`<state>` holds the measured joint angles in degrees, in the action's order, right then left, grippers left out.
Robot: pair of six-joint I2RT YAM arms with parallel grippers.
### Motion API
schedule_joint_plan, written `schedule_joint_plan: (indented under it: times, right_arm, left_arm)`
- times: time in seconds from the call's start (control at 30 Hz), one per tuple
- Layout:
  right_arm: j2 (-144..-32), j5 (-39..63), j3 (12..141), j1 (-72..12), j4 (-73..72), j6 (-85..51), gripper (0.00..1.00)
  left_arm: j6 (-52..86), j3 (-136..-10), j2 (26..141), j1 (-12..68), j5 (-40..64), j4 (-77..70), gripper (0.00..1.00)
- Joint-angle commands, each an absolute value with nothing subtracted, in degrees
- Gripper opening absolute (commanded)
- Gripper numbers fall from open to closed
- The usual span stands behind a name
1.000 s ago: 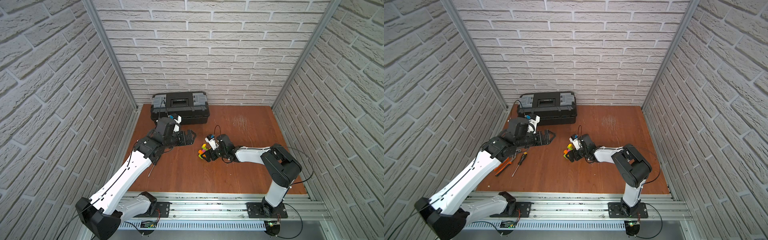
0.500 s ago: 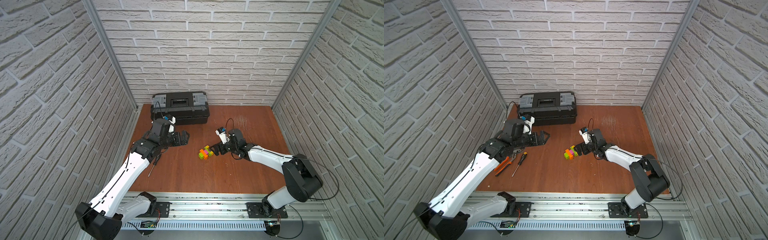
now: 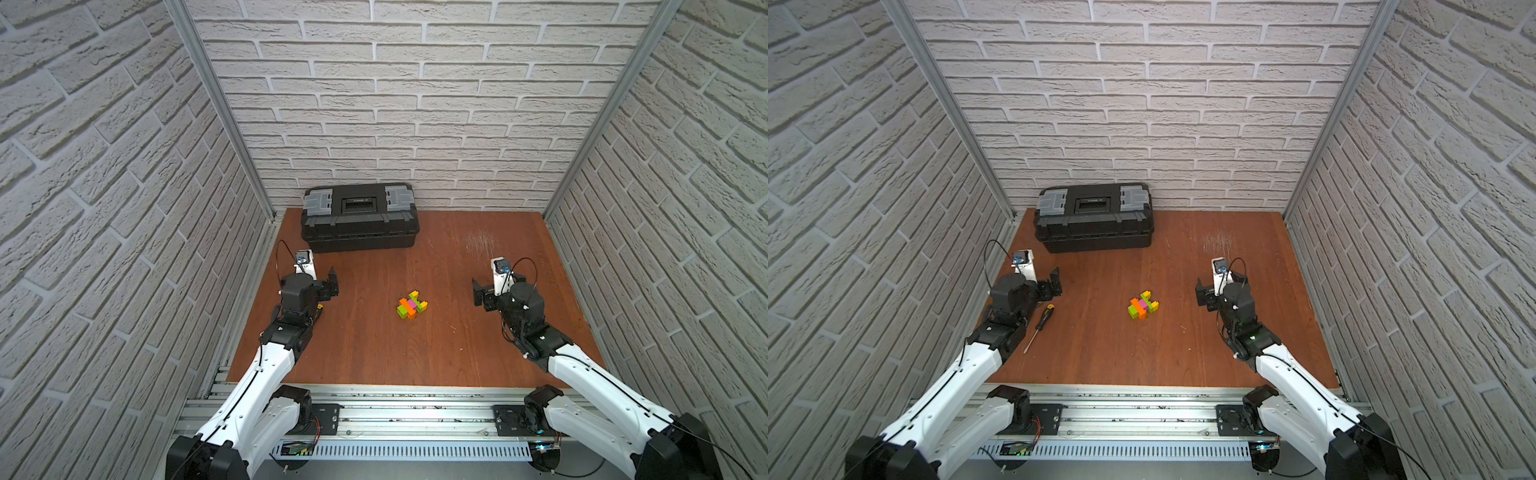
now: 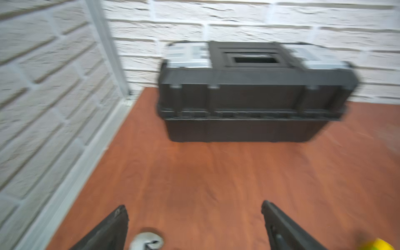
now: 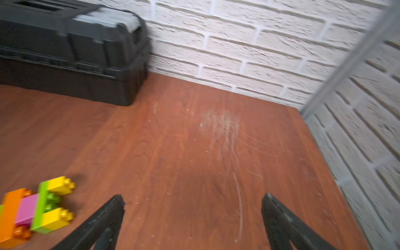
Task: Assemble a carrot with lego
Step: Reset both arms
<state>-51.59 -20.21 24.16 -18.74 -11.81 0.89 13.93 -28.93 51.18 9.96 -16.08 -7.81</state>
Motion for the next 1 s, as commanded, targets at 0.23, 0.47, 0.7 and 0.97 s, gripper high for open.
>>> schedule_joint_plan:
  times: [0.23,0.47,0.7,0.97]
  right_arm:
    - [-64.81,-27.04,16.63,-11.42,-31.21,-2.11,0.99]
    - [-78.39,-26.63,22.7,-9.68,-40.81,3.56,0.99]
    - [-87.28,-14.43,21.35,-2.07,-51.28,-0.61,0.99]
    - [-86.44,-9.22,23.37,-1.06,-45.59,0.16,0.99]
  left_arm:
    - [14.24,-20.22,55.36,1.55,-19.71,-25.61,0.98]
    - [11.88,-19.25,62.12,1.18,-21.56,-29.91,0.98]
    - [11.25,-18.46,72.81,0.22,-21.32,-39.31,0.98]
    - [5.72,-20.83,83.44,0.0,-17.77,-49.79,0.98]
